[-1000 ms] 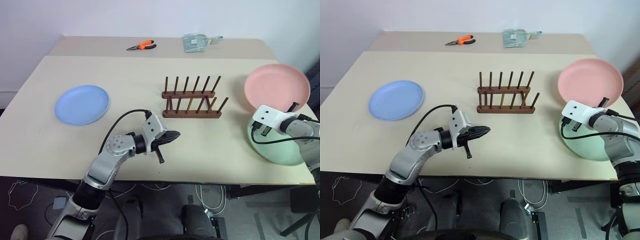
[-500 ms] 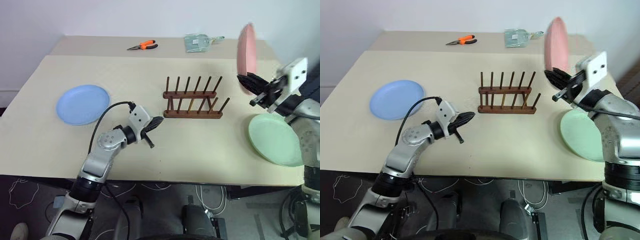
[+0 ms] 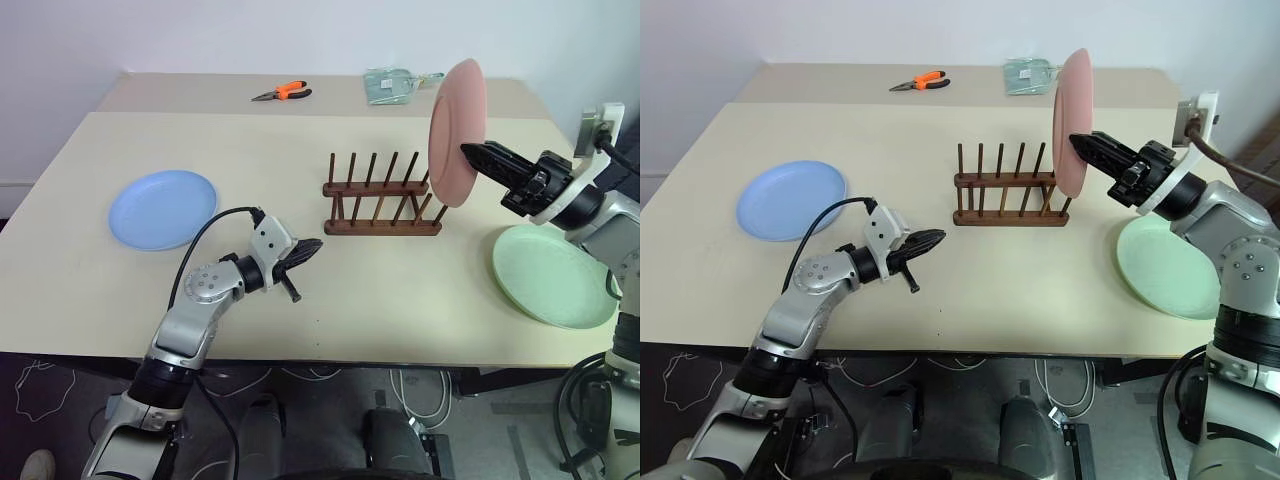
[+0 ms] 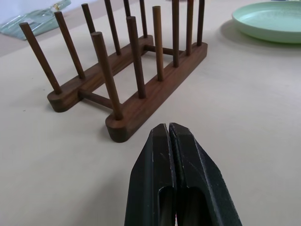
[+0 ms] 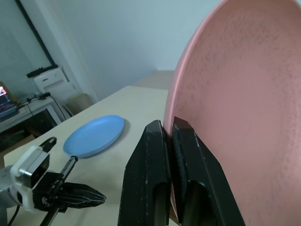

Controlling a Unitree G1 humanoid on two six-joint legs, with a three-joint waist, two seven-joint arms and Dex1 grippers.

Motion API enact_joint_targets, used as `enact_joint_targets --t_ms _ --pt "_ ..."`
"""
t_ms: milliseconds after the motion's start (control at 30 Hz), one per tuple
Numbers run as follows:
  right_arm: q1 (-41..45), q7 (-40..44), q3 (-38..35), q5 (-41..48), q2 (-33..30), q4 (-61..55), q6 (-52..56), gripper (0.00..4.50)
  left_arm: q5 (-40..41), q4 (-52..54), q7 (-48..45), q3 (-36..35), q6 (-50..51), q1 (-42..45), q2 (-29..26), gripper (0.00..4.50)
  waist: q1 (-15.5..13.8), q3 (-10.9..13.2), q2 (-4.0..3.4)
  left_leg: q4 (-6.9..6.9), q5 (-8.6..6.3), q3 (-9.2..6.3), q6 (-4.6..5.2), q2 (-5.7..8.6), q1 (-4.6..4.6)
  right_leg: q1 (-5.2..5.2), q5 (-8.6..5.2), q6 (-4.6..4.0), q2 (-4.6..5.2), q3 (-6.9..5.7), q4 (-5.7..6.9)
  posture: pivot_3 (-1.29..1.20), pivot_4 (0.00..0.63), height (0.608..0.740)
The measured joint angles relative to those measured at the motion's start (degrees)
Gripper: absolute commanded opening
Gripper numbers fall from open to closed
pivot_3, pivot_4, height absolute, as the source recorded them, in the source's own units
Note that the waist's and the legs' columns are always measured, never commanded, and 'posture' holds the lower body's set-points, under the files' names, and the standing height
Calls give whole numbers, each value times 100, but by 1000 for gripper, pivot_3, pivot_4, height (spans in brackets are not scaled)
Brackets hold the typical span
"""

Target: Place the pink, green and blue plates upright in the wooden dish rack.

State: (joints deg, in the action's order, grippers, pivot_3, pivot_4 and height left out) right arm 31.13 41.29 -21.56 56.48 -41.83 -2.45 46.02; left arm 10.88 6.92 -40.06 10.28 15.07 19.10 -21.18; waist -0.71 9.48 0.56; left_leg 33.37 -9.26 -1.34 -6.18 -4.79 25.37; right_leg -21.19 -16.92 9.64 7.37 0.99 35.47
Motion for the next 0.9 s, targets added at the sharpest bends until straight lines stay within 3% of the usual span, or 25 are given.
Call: enact_joint_targets --t_ms 900 --pt "617 797 50 -87 -61 1052 366 27 82 333 -82 230 176 -255 5 0 3 0 -1 10 0 0 -1 -1 1 -3 -1 -2 -1 3 8 0 150 740"
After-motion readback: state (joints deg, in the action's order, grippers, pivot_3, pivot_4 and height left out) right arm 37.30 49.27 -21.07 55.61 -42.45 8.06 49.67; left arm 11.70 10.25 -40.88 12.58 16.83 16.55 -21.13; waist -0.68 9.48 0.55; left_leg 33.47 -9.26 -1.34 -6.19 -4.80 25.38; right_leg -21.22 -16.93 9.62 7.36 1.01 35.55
